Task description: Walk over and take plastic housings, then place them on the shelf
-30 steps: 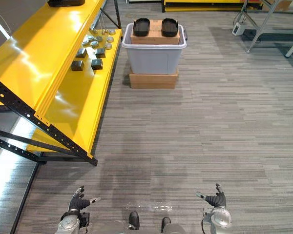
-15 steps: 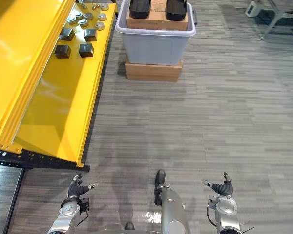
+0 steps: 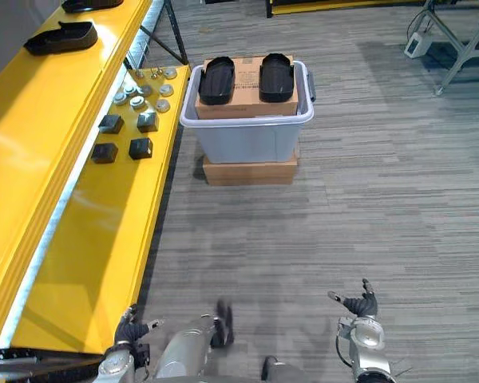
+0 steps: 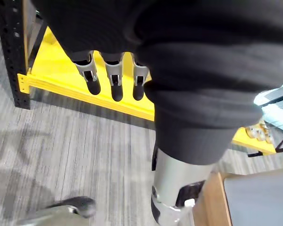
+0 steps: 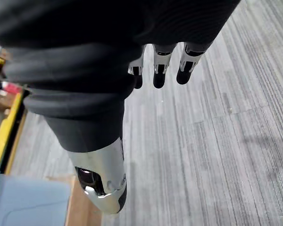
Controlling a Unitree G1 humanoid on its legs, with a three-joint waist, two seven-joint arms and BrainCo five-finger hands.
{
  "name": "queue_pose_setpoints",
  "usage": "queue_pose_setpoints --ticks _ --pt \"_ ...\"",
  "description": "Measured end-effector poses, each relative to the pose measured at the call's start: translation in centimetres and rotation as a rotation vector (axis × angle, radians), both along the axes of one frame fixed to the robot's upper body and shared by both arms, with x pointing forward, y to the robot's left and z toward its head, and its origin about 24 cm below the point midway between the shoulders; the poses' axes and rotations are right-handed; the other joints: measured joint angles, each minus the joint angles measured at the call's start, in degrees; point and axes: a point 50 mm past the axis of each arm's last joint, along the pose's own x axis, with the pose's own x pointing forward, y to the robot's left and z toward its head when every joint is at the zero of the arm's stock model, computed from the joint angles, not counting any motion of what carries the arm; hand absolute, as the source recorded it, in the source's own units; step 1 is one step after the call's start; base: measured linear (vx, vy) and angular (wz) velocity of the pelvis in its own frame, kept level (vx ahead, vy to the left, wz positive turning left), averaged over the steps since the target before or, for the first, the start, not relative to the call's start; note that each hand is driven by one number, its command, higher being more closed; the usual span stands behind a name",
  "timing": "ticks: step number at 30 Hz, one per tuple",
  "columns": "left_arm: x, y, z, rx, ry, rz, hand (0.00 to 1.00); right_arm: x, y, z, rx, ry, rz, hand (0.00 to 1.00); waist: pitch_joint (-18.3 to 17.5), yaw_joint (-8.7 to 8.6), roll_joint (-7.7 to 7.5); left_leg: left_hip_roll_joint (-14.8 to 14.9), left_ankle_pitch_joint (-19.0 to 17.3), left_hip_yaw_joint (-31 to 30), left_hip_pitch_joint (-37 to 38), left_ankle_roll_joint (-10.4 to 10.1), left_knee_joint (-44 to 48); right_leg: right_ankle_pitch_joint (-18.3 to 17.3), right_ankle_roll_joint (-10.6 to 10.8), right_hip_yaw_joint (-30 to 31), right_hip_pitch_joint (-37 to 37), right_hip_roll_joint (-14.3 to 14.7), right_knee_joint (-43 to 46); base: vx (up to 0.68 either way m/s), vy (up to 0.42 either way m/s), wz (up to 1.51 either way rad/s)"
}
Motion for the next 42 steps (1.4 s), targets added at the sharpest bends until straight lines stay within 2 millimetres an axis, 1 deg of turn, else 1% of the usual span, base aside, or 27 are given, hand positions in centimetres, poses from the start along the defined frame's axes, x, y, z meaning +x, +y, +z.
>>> queue_pose_setpoints --ticks 1,2,4,5,6,7,9,11,13,14,15,16,18,19,20,21,22,24,27,28,29,30,31,34,36,39,42 --pt "0.1 0.1 0.0 -0.001 -0.001 0.004 0.0 -0.2 0.1 -0.2 0.005 0.011 -0.002 0.0 0.0 -0.14 -0.55 -0.7 -1.7 0.0 0.8 0.2 1.0 0.7 1.6 0.8 -2.3 -1.0 7.2 0.81 0.199 0.23" --pt "0.0 0.4 0.0 0.008 0.008 0.003 0.0 -1.0 0.4 -0.7 0.015 0.031 -0.01 0.0 0.1 -0.84 -1.72 -2.6 -5.8 -0.3 4.4 0.7 2.6 5.5 10.3 3.5 -8.1 -3.1 24.9 0.69 0.153 0.31" --pt "-0.4 0.6 -0.2 0.013 0.026 0.006 0.0 -1.2 0.7 -0.9 0.022 0.038 -0.008 0.0 0.1 -1.79 -1.78 -3.7 -9.0 -1.3 9.8 1.5 3.3 6.3 9.7 4.0 -13.1 -4.7 40.9 0.74 0.131 0.33" --pt "-0.4 0.6 -0.2 0.014 0.027 0.006 0.0 -1.0 1.0 -0.9 0.025 0.037 0.004 0.0 0.1 -2.11 -1.44 -4.1 -10.1 -2.2 15.6 1.6 1.6 5.4 5.9 0.7 -17.0 -7.0 47.4 0.63 0.092 0.25" --pt "-0.3 0.5 -0.2 0.013 0.024 0.005 0.0 -1.0 1.1 -0.9 0.026 0.036 0.008 0.0 0.1 -2.33 -1.15 -4.0 -10.2 -2.9 17.8 1.7 0.2 5.0 3.8 -1.0 -18.4 -7.7 47.9 0.58 0.07 0.21" --pt "0.0 0.6 0.0 0.012 0.013 0.006 0.0 -0.7 1.2 -0.8 0.027 0.025 0.012 0.0 0.2 -2.8 -0.64 -3.4 -10.2 -3.7 21.9 1.7 -2.8 3.7 1.1 -3.8 -21.7 -8.2 46.1 0.52 0.028 0.21" --pt "0.6 0.6 0.1 0.008 0.0 0.009 0.0 -0.3 1.1 -0.6 0.024 0.013 0.016 0.0 0.6 -3.27 -0.02 -2.3 -10.2 -4.8 27.3 1.7 -7.0 2.2 -1.1 -6.5 -25.5 -7.0 36.5 0.6 -0.049 0.25" --pt "1.3 0.5 0.4 0.003 -0.021 0.01 0.0 -0.3 0.9 -0.5 0.017 0.014 0.015 0.0 1.0 -3.4 0.31 -1.1 -10.2 -5.5 30.6 1.6 -9.0 3.1 -0.9 -8.0 -28.5 -5.3 21.1 0.44 -0.115 0.32" --pt "1.9 0.6 0.6 0.004 -0.038 0.012 0.0 -0.4 0.8 -0.6 0.016 0.017 0.014 0.0 1.1 -4.65 0.06 0.1 -11.1 -6.3 33.6 0.1 -10.5 13.2 -0.1 -7.0 -29.1 -3.0 -2.6 0.5 -0.188 0.59" --pt "1.8 0.8 0.6 0.01 -0.034 0.013 0.0 -0.6 0.8 -0.7 0.017 0.024 0.009 0.0 1.1 -5.16 -0.27 0.4 -12.4 -6.4 35.1 -2.1 -10.8 19.8 1.2 -5.8 -28.6 -2.5 -8.1 0.43 -0.181 0.63" --pt "1.5 0.8 0.4 0.011 -0.022 0.015 0.0 -0.8 0.6 -0.7 0.016 0.031 0.003 0.0 1.1 -5.61 -0.34 1.1 -14.0 -6.7 36.8 -4.9 -11.0 26.3 -1.7 -4.3 -28.2 -1.6 -8.6 0.55 -0.252 0.32" --pt "1.1 0.6 0.1 0.004 -0.001 0.018 0.0 -0.5 0.4 -0.5 0.014 0.026 -0.008 0.0 0.9 -5.66 0.92 3.2 -15.1 -7.4 37.2 -6.6 -9.7 25.9 -6.2 -3.6 -29.0 0.1 -5.2 0.52 -0.254 0.06" --pt "1.0 0.6 0.0 0.003 0.007 0.022 0.0 -0.1 0.6 -0.4 0.032 0.003 -0.032 0.0 0.8 -5.31 1.01 4.2 -13.7 -7.6 34.3 -9.0 -1.2 21.3 -8.9 -4.2 -30.1 0.0 1.4 0.52 -0.281 0.07" --pt "0.9 0.2 -0.1 -0.007 0.007 0.031 0.0 -0.3 0.7 -0.5 0.038 0.005 -0.037 0.0 0.9 -5.33 1.65 5.6 -11.8 -7.7 30.9 -11.4 9.2 18.4 -9.2 -5.2 -27.9 0.6 2.7 0.53 -0.31 0.25" --pt "0.9 -0.1 -0.2 -0.019 0.007 0.044 0.0 -0.5 1.1 -0.7 0.051 0.011 -0.039 0.0 1.0 -5.06 2.19 8.3 -9.4 -7.5 26.1 -12.0 22.1 16.3 -10.0 -5.8 -24.5 1.8 2.1 0.52 -0.296 0.18" --pt "0.9 -0.2 -0.2 -0.022 0.007 0.046 0.0 -0.6 1.3 -0.9 0.061 0.013 -0.04 0.0 1.1 -4.68 2.18 10.0 -10.0 -6.6 24.1 -11.8 27.6 15.7 -10.4 -6.2 -22.7 2.5 1.6 0.39 -0.209 -0.03" --pt "0.8 -0.3 -0.2 -0.024 0.008 0.045 0.0 -0.7 1.9 -1.1 0.081 0.014 -0.044 0.0 0.9 -4.14 2.41 12.8 -11.3 -4.2 20.9 -9.8 34.0 15.0 -11.2 -6.4 -19.2 3.7 -0.2 0.35 -0.169 -0.11" --pt "1.0 -0.5 -0.1 -0.032 0.001 0.043 0.0 -1.0 2.1 -1.3 0.098 0.012 -0.067 0.0 1.0 -3.39 1.89 13.6 -12.6 -1.7 17.7 -7.6 31.2 15.0 -11.1 -6.6 -14.7 3.9 -4.0 0.32 -0.129 -0.02" --pt "1.1 -0.9 -0.2 -0.046 -0.001 0.042 0.0 -1.5 1.5 -1.3 0.095 0.011 -0.128 0.0 0.9 -3.12 2.09 12.3 -12.5 -0.8 15.0 -7.8 13.5 14.7 -10.5 -6.5 -11.7 3.6 -7.1 0.25 -0.028 -0.02" --pt "1.0 -1.0 -0.2 -0.048 0.001 0.039 0.0 -1.7 1.2 -1.3 0.09 0.012 -0.144 0.0 0.6 -3.22 2.67 11.1 -10.8 -1.6 15.4 -9.6 5.1 14.4 -9.9 -6.4 -11.4 3.6 -7.4 0.2 0.032 -0.08" --pt "0.9 -1.1 -0.3 -0.054 0.006 0.032 0.0 -2.1 0.8 -1.3 0.083 0.017 -0.162 0.0 0.4 -3.19 3.48 10.4 -6.7 -2.3 16.1 -10.0 -1.0 13.8 -9.0 -6.1 -11.3 3.9 -7.1 0.2 0.051 -0.09" --pt "0.8 -1.2 -0.4 -0.055 0.011 0.032 0.0 -2.3 0.7 -1.3 0.078 0.021 -0.168 0.0 0.3 -3.16 4.09 10.5 -3.5 -2.3 16.6 -10.1 -3.0 13.6 -8.7 -6.0 -11.2 4.3 -7.0 0.2 0.118 -0.15" --pt "0.6 -1.1 -0.6 -0.054 0.028 0.034 0.0 -2.5 0.5 -1.4 0.084 0.022 -0.189 0.0 0.1 -3.24 4.71 10.4 -2.3 -2.0 18.0 -8.0 -5.8 13.1 -7.9 -5.4 -11.1 4.8 -6.9 0.19 0.122 -0.13" --pt "0.8 -0.7 -0.6 -0.045 0.036 0.034 0.0 -3.1 0.5 -1.6 0.105 0.018 -0.24 0.0 0.1 -3.15 2.87 8.1 -0.9 0.0 21.0 -6.8 -11.5 12.8 -6.3 -4.0 -11.1 2.7 -7.3 0.12 0.117 -0.13" --pt "0.2 -0.3 -0.7 -0.041 0.054 0.047 0.0 -3.6 0.0 -1.6 0.114 0.006 -0.293 0.0 -0.1 -3.22 2.37 7.2 -0.9 0.9 22.7 -6.7 -13.2 12.9 -5.5 -3.2 -10.3 2.1 -8.3 0.08 0.107 -0.19" --pt "-0.5 0.7 -0.8 -0.016 0.07 0.064 0.0 -4.1 -1.2 -1.0 0.098 -0.032 -0.371 0.0 -0.3 -3.26 2.5 6.5 -0.8 2.7 25.0 -6.6 -15.7 13.1 -4.9 -1.5 -9.2 1.8 -9.7 0.07 0.075 -0.28" --pt "-1.1 1.6 -0.8 0.0 0.079 0.086 0.0 -4.1 -3.4 1.3 0.037 -0.156 -0.444 0.0 -0.7 -3.49 2.95 6.2 -0.6 4.0 26.3 -6.2 -17.7 13.3 -4.6 -0.2 -9.2 1.9 -10.5 0.08 0.026 -0.25"
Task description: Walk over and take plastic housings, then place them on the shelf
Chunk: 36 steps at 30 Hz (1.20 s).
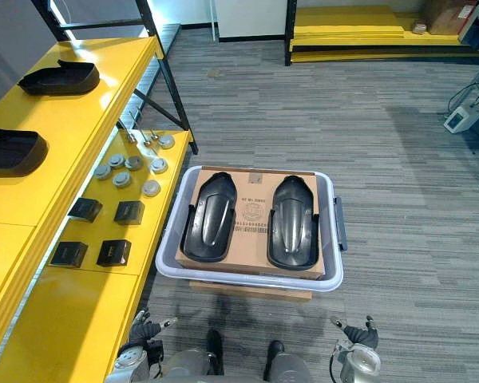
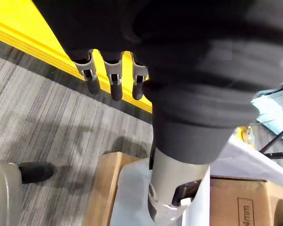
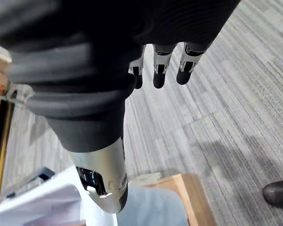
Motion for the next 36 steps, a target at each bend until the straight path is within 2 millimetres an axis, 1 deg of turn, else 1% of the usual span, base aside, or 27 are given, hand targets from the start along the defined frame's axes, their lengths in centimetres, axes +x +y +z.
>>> queue_pose_setpoints --ticks 2,3,4,5,6,8,9,11,14,15,17,19,24,27,28,29,33,34,36 --pt "-0.8 0.2 -0.1 0.01 0.017 0.002 0.0 0.8 -1.7 3.2 -0.114 -0.121 -0.015 0.0 -0.6 -1.15 -0.08 0.0 0.1 1.0 1.0 0.0 -1.4 0.2 0.1 1.2 0.0 0.4 -0.6 0.06 0.004 -0.26" --pt "-1.1 0.2 -0.2 0.01 0.022 0.003 0.0 1.3 -2.0 4.2 -0.146 -0.157 -0.011 0.0 -1.0 -1.3 -0.08 0.0 0.1 1.2 1.1 0.0 -1.8 0.2 0.1 1.5 0.0 0.5 -0.8 0.06 0.003 -0.24" --pt "-1.4 0.2 -0.2 0.013 0.028 -0.005 0.0 2.0 -2.5 6.1 -0.21 -0.231 -0.002 0.0 -1.6 -1.86 -0.18 0.0 0.1 1.6 1.3 0.0 -2.2 0.3 0.2 1.7 0.0 0.6 -1.1 0.08 0.004 -0.14" --pt "-1.5 0.1 -0.3 0.014 0.031 -0.011 0.0 2.5 -2.8 7.8 -0.264 -0.286 0.012 0.0 -2.2 -2.01 -0.29 0.0 0.1 1.8 1.4 0.0 -2.5 0.4 0.3 1.9 0.1 0.7 -1.4 0.07 0.004 -0.11" --pt "-1.5 0.0 -0.2 0.013 0.029 -0.012 0.0 2.7 -2.9 8.6 -0.288 -0.317 0.019 0.0 -2.3 -2.02 -0.36 0.0 0.1 1.8 1.5 0.0 -2.5 0.4 0.3 2.0 0.1 0.8 -1.5 0.06 0.002 -0.08" --pt "-1.3 -0.4 -0.2 0.002 0.02 -0.02 0.0 4.0 -2.4 11.2 -0.369 -0.413 0.07 0.0 -2.3 -1.98 -0.45 0.0 0.1 1.8 2.2 0.0 -2.6 0.5 0.4 2.0 1.0 0.8 -2.0 0.0 0.0 0.0" --pt "-1.3 -0.5 -0.2 0.002 0.018 -0.026 0.0 4.4 -2.1 11.8 -0.39 -0.43 0.092 0.0 -2.4 -1.89 -0.44 0.0 0.1 1.8 2.2 0.0 -2.6 0.5 0.4 2.0 1.1 0.8 -2.1 0.01 -0.002 0.03" --pt "-1.4 -0.9 -0.1 0.001 0.011 -0.046 0.0 6.1 -0.6 13.3 -0.442 -0.48 0.197 0.0 -2.9 -1.54 -0.21 0.0 0.2 1.5 1.9 0.1 -2.7 1.1 0.3 1.7 1.1 0.8 -2.9 -0.01 -0.001 0.02" --pt "-1.3 -1.1 -0.1 -0.004 0.01 -0.053 0.0 7.2 0.6 13.6 -0.48 -0.471 0.291 0.0 -3.1 -1.13 0.06 -0.3 0.8 0.3 1.0 0.3 -2.8 1.4 0.3 0.7 1.2 0.7 -3.6 -0.03 -0.005 0.25" --pt "-1.5 -1.1 -0.2 0.0 0.014 -0.055 0.0 8.1 1.4 13.5 -0.492 -0.465 0.339 0.0 -3.1 -1.09 0.14 -0.6 1.9 -0.9 0.9 0.5 -4.2 1.4 0.3 -0.6 1.1 0.6 -3.6 -0.04 -0.01 0.38" --pt "-1.5 -1.1 -0.2 0.007 0.016 -0.065 0.0 8.6 2.0 13.4 -0.499 -0.449 0.371 0.0 -3.1 -0.79 0.12 -0.7 2.6 -1.9 0.7 0.4 -4.9 1.5 0.2 -1.5 1.0 0.5 -3.6 -0.05 -0.01 0.33" --pt "-1.7 -1.1 -0.2 0.008 0.023 -0.067 0.0 9.3 2.6 12.9 -0.496 -0.427 0.399 0.0 -3.1 0.33 0.1 -0.8 3.5 -2.9 0.6 0.5 -5.8 1.5 0.2 -2.3 0.8 0.4 -3.6 -0.05 -0.007 0.24" --pt "-3.0 -1.0 -0.4 0.012 0.05 -0.057 0.0 11.0 3.3 10.9 -0.46 -0.319 0.438 0.0 -3.1 0.63 0.08 -1.4 4.7 -5.5 -0.8 0.5 -6.6 1.5 0.1 -4.9 0.4 0.1 -3.7 -0.04 -0.001 0.26" --pt "-2.7 -1.0 -0.4 0.024 0.045 -0.049 0.0 12.2 3.5 9.8 -0.437 -0.248 0.46 0.0 -2.9 1.37 0.19 -1.5 5.5 -7.0 -3.4 0.7 -6.6 1.7 0.1 -6.3 -1.6 -0.1 -3.5 -0.03 0.003 0.26" --pt "-2.6 -0.9 -0.3 0.03 0.041 -0.046 0.0 12.6 3.5 9.4 -0.43 -0.22 0.465 0.0 -2.8 1.93 0.2 -1.6 5.8 -7.2 -4.4 0.7 -6.5 1.8 0.1 -6.7 -2.3 -0.2 -3.4 -0.02 -0.004 0.18" --pt "-2.5 -0.9 -0.3 0.033 0.039 -0.043 0.0 13.0 3.6 9.1 -0.425 -0.198 0.459 0.0 -2.5 2.02 0.23 -1.6 5.9 -7.5 -4.8 0.8 -6.3 1.8 0.1 -7.1 -2.5 -0.2 -3.4 0.0 -0.005 0.23" --pt "-2.3 -0.8 -0.1 0.048 0.024 -0.031 0.0 15.1 3.9 8.9 -0.402 -0.162 0.437 0.0 -0.2 2.49 0.96 -1.7 6.0 -8.6 -6.7 0.7 -5.5 1.8 0.1 -8.2 -3.6 -0.5 -2.8 -0.01 -0.003 0.15" --pt "-2.2 -0.9 -0.1 0.049 0.021 -0.034 0.0 15.5 3.9 8.9 -0.4 -0.148 0.42 0.0 0.4 3.26 1.22 -1.7 6.1 -8.6 -7.0 0.5 -5.5 1.8 0.1 -8.2 -4.1 -0.6 -2.6 0.0 0.0 0.0" --pt "-2.0 -1.1 0.0 0.052 0.014 -0.032 0.0 15.7 3.9 8.6 -0.388 -0.124 0.402 0.0 1.1 3.67 1.54 -1.7 6.3 -9.1 -7.3 0.3 -5.5 1.8 0.1 -8.6 -4.1 -0.6 -2.6 0.01 -0.002 0.12"
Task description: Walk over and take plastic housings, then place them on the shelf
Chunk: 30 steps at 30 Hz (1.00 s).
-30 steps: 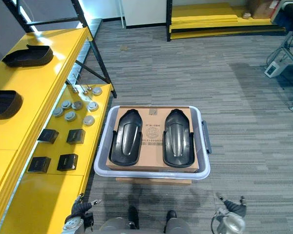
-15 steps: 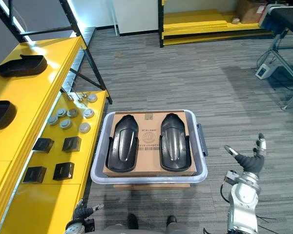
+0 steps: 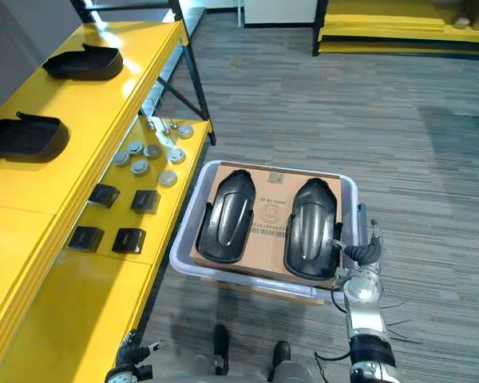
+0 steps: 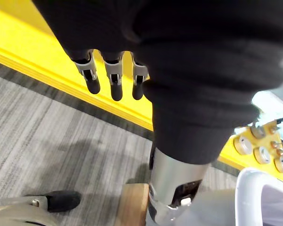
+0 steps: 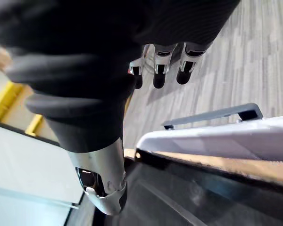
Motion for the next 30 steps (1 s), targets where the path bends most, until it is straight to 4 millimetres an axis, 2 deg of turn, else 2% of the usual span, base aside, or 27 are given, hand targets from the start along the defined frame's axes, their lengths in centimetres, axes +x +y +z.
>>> queue_pose_setpoints --ticks 1,5,8,16,21,23,26,27,30 --pt "0.0 -0.1 0.0 -0.004 -0.001 0.003 0.0 0.1 0.0 -0.4 0.011 0.025 -0.008 1.0 0.3 -0.02 0.11 -0.1 0.1 -0.5 -0.3 -0.1 0.0 0.0 0.0 -0.5 -0.1 -0.1 0.0 0.01 -0.004 0.2" --pt "0.6 -0.2 0.1 -0.005 -0.022 -0.005 0.0 1.2 0.3 -0.5 0.034 0.054 -0.017 1.0 2.2 0.01 0.21 -0.1 0.1 -1.0 -1.5 -0.1 0.9 0.0 0.0 -1.0 -0.7 -0.3 0.4 -0.02 0.001 0.08" --pt "1.4 -0.4 0.4 -0.01 -0.047 -0.009 0.0 2.0 -0.5 0.5 0.033 0.027 -0.057 1.0 3.5 0.03 0.37 -0.2 0.2 -0.9 -2.5 -0.4 1.1 0.0 0.0 -0.8 -2.2 -0.5 1.4 -0.04 0.006 -0.01" --pt "1.7 -0.7 0.4 -0.03 -0.059 -0.009 0.0 1.6 -1.7 0.7 0.039 0.021 -0.095 1.0 3.6 -0.05 0.35 -0.1 0.2 -0.7 -2.0 -0.4 1.1 -0.2 0.1 -0.3 -2.2 -0.5 2.0 -0.01 -0.003 -0.01" --pt "2.5 -0.7 1.1 -0.028 -0.105 -0.014 0.0 -1.4 -2.4 1.2 -0.036 -0.038 -0.099 1.0 3.6 -0.09 0.22 -0.2 0.2 -0.8 -0.2 -0.4 0.5 -0.4 0.2 -0.4 -0.6 -0.6 2.0 0.01 -0.005 0.02" --pt "3.5 -0.8 1.9 -0.026 -0.159 -0.017 0.0 -3.3 -3.0 1.4 -0.048 -0.074 -0.159 1.0 3.5 -0.33 0.07 -0.4 0.2 -0.8 1.5 -0.4 -0.3 -0.7 0.6 -0.4 0.8 -0.7 1.9 0.0 0.0 0.0" --pt "4.3 -1.0 2.8 -0.03 -0.216 -0.019 0.0 -4.8 -3.6 2.3 -0.095 -0.111 -0.198 1.0 2.4 -0.87 -0.45 -0.7 0.6 -0.9 2.2 0.1 -1.2 -0.9 1.0 -0.3 1.1 -1.0 1.9 0.0 0.0 0.0" --pt "4.5 -1.0 3.4 -0.027 -0.253 -0.018 0.0 -5.0 -3.6 2.9 -0.119 -0.136 -0.199 1.0 1.9 -1.88 -1.04 -0.8 0.6 -0.9 2.3 0.2 -1.3 -0.9 1.0 -0.4 1.2 -1.2 1.9 0.0 0.0 0.0" --pt "5.6 -1.0 5.4 -0.027 -0.364 -0.032 0.0 -5.9 -3.2 4.2 -0.166 -0.201 -0.22 1.0 0.5 -2.58 -2.59 -1.0 0.6 -0.8 3.6 0.2 -2.2 -1.0 1.0 -0.2 2.2 -1.2 1.3 0.02 0.007 0.0"
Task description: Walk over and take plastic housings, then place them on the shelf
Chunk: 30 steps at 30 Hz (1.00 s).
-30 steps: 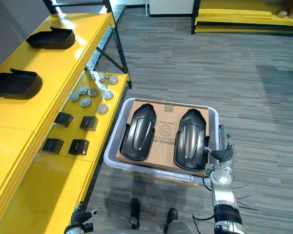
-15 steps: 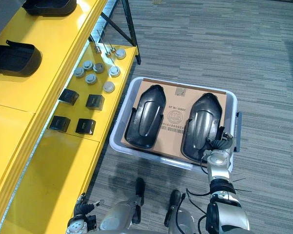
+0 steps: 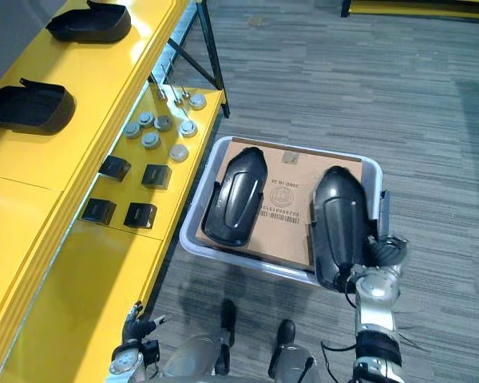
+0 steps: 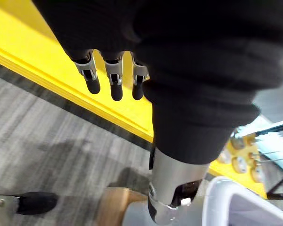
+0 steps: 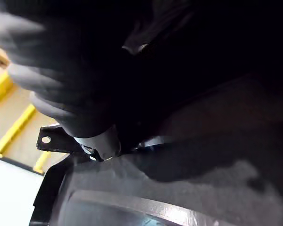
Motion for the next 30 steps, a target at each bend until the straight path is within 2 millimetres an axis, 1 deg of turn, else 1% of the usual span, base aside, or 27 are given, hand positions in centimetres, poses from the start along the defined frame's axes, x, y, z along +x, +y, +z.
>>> queue_pose_setpoints --ticks 1,2,3,6,7,9,11,12,14,15,17,18,19,20,23,25,27,30 --pt "0.4 -0.1 0.9 -0.001 -0.045 0.0 0.0 -0.1 0.3 0.4 -0.011 -0.016 -0.004 1.0 -0.5 -0.41 -0.43 -0.1 0.0 -0.1 0.3 0.0 -0.1 0.0 0.0 -0.1 0.4 0.0 -0.3 0.04 0.008 0.07" --pt "1.2 -0.4 2.7 -0.003 -0.141 -0.001 0.0 -0.4 0.7 1.2 -0.033 -0.052 -0.004 1.0 -1.0 -0.61 -0.79 -0.1 0.0 -0.1 0.7 0.0 -0.1 0.0 0.0 -0.3 1.0 -0.1 -0.5 0.03 0.006 0.06" --pt "1.6 -0.5 3.7 -0.005 -0.189 -0.003 0.0 -0.5 0.9 1.6 -0.047 -0.069 -0.003 1.0 -1.2 -0.6 -0.82 -0.1 0.0 -0.1 0.8 0.0 -0.1 0.0 0.0 -0.3 1.1 -0.1 -0.5 0.02 0.006 0.04" --pt "3.3 -1.4 8.0 -0.008 -0.404 -0.026 0.0 -0.2 2.2 3.6 -0.119 -0.138 0.023 1.0 -1.3 -0.67 -0.73 -0.1 0.0 -0.2 1.3 0.0 -0.1 0.0 0.0 -0.5 1.8 0.0 -0.6 0.0 0.0 0.0" --pt "3.8 -1.9 9.8 -0.016 -0.493 -0.039 0.0 0.1 3.0 4.4 -0.151 -0.162 0.054 1.0 -1.4 -0.75 -0.66 -0.1 0.0 -0.2 2.0 0.0 -0.1 0.0 0.0 -0.5 2.4 0.0 -0.8 0.0 -0.002 0.03" --pt "4.3 -2.9 12.2 -0.034 -0.609 -0.066 0.0 0.4 4.4 5.5 -0.191 -0.203 0.094 1.0 -2.4 -0.75 -0.38 -0.1 0.0 -0.2 2.2 0.0 -0.1 0.0 0.0 -0.6 2.9 0.0 -1.1 0.0 0.0 0.0" --pt "4.8 -4.4 14.6 -0.06 -0.722 -0.108 0.0 0.7 6.2 6.8 -0.226 -0.272 0.141 1.0 -3.5 -0.72 0.22 0.0 0.0 -0.2 2.4 0.0 -0.1 0.0 0.0 -0.6 3.2 0.1 -1.2 0.0 0.0 0.0" --pt "5.0 -4.7 15.1 -0.061 -0.743 -0.122 0.0 0.8 6.6 7.1 -0.234 -0.283 0.154 1.0 -3.6 -0.68 0.34 0.0 0.0 -0.2 2.6 0.0 -0.1 0.0 0.0 -0.7 3.4 0.1 -1.2 0.0 0.0 0.0" --pt "5.5 -6.0 16.5 -0.075 -0.804 -0.167 0.0 1.4 8.4 7.9 -0.258 -0.323 0.225 1.0 -4.1 -0.7 0.47 0.1 -0.1 0.0 3.6 0.1 -0.1 0.0 0.0 -0.4 4.3 0.3 -1.3 0.0 -0.001 -0.02" --pt "5.7 -6.5 16.7 -0.083 -0.817 -0.187 0.0 1.4 8.9 8.2 -0.262 -0.338 0.242 1.0 -4.1 -0.69 0.5 0.2 -0.1 0.0 3.7 0.1 -0.1 0.1 0.0 -0.3 4.4 0.3 -1.3 -0.02 -0.001 -0.07" --pt "6.2 -8.0 17.6 -0.1 -0.852 -0.257 0.0 1.5 10.8 9.4 -0.28 -0.403 0.3 1.0 -4.3 -0.72 0.5 0.4 -0.1 0.5 4.1 0.1 -0.2 0.2 -0.2 0.3 4.6 0.5 -1.4 -0.03 0.003 -0.11" --pt "6.2 -8.4 17.7 -0.101 -0.859 -0.272 0.0 1.5 11.1 9.7 -0.277 -0.423 0.309 1.0 -4.5 -0.72 0.51 0.4 -0.1 0.8 4.1 0.1 -0.2 0.3 -0.3 0.5 4.5 0.6 -1.5 -0.02 0.007 -0.19" --pt "6.3 -9.2 18.0 -0.102 -0.871 -0.304 0.0 1.8 12.1 10.1 -0.27 -0.453 0.341 1.0 -5.2 -0.79 0.55 0.5 -0.1 1.3 4.2 0.1 -0.2 0.8 -0.3 0.8 4.5 0.7 -2.0 -0.01 0.008 -0.18" --pt "6.4 -9.5 18.2 -0.1 -0.878 -0.323 0.0 1.9 12.6 10.3 -0.267 -0.465 0.355 1.0 -5.5 -0.79 0.55 0.6 -0.1 1.6 4.2 0.1 -0.2 1.0 -0.3 1.1 4.6 0.8 -2.3 -0.01 0.009 -0.21" --pt "6.8 -11.4 19.4 -0.111 -0.926 -0.415 0.0 2.1 14.7 11.0 -0.248 -0.519 0.427 1.0 -6.3 -0.79 0.55 0.7 -0.1 2.4 4.7 0.1 -0.2 1.4 -0.4 1.9 4.8 1.0 -2.5 -0.02 0.008 -0.14" --pt "7.1 -12.6 19.5 -0.121 -0.926 -0.467 0.0 2.1 16.2 11.4 -0.239 -0.55 0.492 1.0 -7.3 -0.92 0.56 0.8 -0.1 2.9 4.9 0.1 -0.3 1.8 -0.3 2.4 4.8 1.1 -2.7 -0.03 0.011 -0.14" --pt "7.4 -13.1 19.5 -0.119 -0.918 -0.496 0.0 2.1 17.2 11.7 -0.235 -0.583 0.54 1.0 -7.7 -0.91 0.55 1.0 -0.1 3.2 4.9 0.1 -0.3 2.6 -0.5 3.0 5.0 1.5 -3.7 -0.02 0.006 -0.14" --pt "7.3 -13.3 19.3 -0.13 -0.908 -0.506 0.0 2.1 17.7 12.0 -0.234 -0.598 0.564 1.0 -7.7 -0.97 0.57 1.1 -0.1 3.4 4.9 0.1 -0.6 3.1 -0.5 3.5 5.0 1.7 -4.4 -0.04 0.006 -0.09"
